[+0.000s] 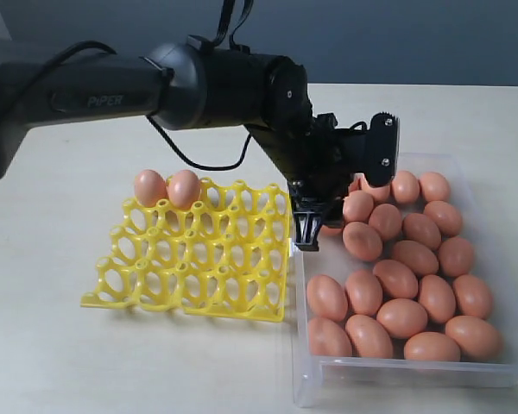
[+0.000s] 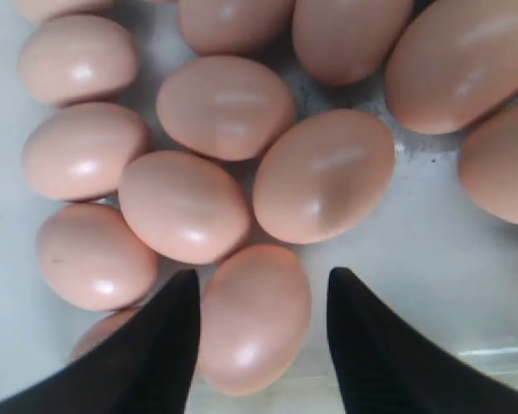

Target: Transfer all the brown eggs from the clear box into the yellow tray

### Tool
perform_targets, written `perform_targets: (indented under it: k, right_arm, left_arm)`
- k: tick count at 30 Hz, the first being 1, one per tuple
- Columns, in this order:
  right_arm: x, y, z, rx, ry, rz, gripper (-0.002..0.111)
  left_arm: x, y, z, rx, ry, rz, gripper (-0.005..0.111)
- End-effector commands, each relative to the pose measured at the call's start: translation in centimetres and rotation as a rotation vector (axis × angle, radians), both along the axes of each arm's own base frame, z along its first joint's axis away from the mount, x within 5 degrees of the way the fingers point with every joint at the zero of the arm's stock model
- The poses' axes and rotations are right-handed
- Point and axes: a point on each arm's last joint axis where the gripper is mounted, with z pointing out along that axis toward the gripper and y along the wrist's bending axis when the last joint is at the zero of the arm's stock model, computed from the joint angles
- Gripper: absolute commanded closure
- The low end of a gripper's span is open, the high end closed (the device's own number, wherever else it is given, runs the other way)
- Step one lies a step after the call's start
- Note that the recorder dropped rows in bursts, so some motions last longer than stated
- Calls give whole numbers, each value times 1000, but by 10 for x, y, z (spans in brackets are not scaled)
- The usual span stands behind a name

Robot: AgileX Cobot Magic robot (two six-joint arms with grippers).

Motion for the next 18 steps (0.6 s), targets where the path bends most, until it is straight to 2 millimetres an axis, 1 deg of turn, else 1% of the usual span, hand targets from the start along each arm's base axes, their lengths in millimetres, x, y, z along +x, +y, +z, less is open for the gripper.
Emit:
perform_targets:
  k: [1,9,16,18]
  right_arm:
    - [0,0,0,-5,-9,1,109]
    - [0,0,0,-5,-9,1,109]
    - [0,0,0,-5,-9,1,109]
    - [0,0,0,-5,-9,1,109]
  left_arm:
    - [2,1,-7,61,19,20,62]
    - [5,0,-17,63,13,28,62]
    - [8,-2,-32,78,21,29,62]
    - [10,-4,-34,78,24,37,62]
